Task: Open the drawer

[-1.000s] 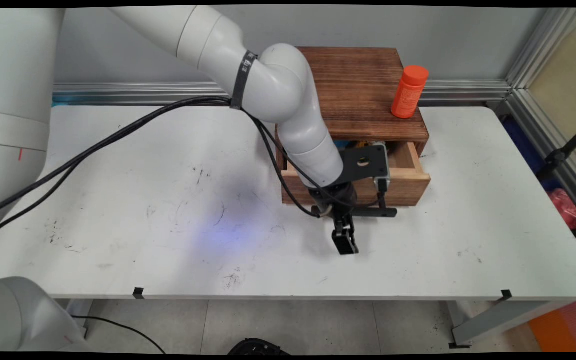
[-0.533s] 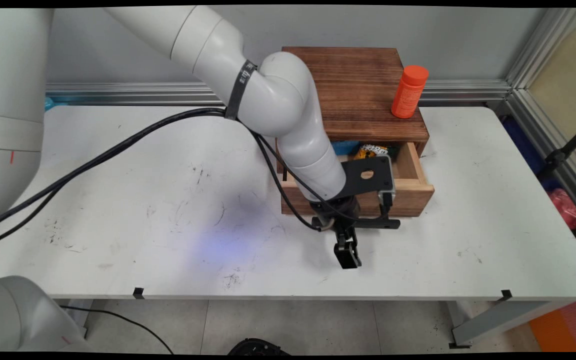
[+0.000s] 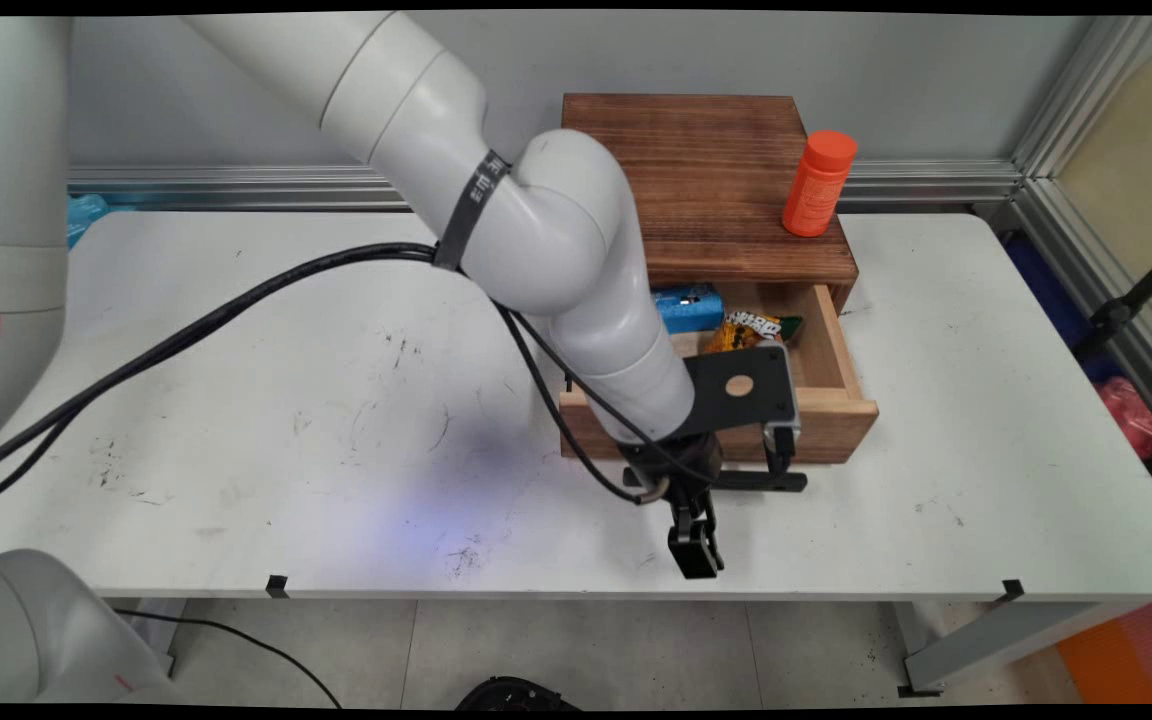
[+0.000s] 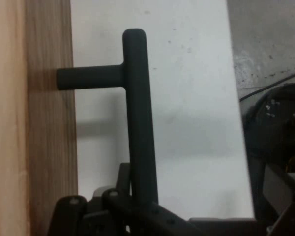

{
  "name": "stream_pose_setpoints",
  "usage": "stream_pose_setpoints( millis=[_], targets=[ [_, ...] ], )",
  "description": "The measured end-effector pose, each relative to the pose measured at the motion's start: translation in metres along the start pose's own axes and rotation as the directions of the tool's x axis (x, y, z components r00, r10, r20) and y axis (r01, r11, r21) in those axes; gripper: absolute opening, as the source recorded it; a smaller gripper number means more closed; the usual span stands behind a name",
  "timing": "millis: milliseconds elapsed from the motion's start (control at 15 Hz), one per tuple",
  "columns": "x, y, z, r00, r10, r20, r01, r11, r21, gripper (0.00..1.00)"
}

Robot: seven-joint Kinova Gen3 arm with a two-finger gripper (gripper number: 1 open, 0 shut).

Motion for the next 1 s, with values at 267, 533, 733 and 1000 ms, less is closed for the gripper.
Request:
stream_pose_setpoints(
  millis=[267, 533, 733, 1000],
  targets=[
    [0.002, 0.020, 0.002, 1.000, -0.003, 0.008, 0.003, 1.000, -0.006, 1.00],
    [0.004, 0.035, 0.004, 1.000, -0.004, 0.019, 0.004, 1.000, -0.013, 1.00],
    [0.005, 0.046, 0.006, 1.000, -0.003, 0.029, 0.004, 1.000, -0.017, 1.00],
    [0.006, 0.057, 0.007, 0.999, -0.006, 0.040, 0.007, 1.000, -0.023, 1.00]
  ],
)
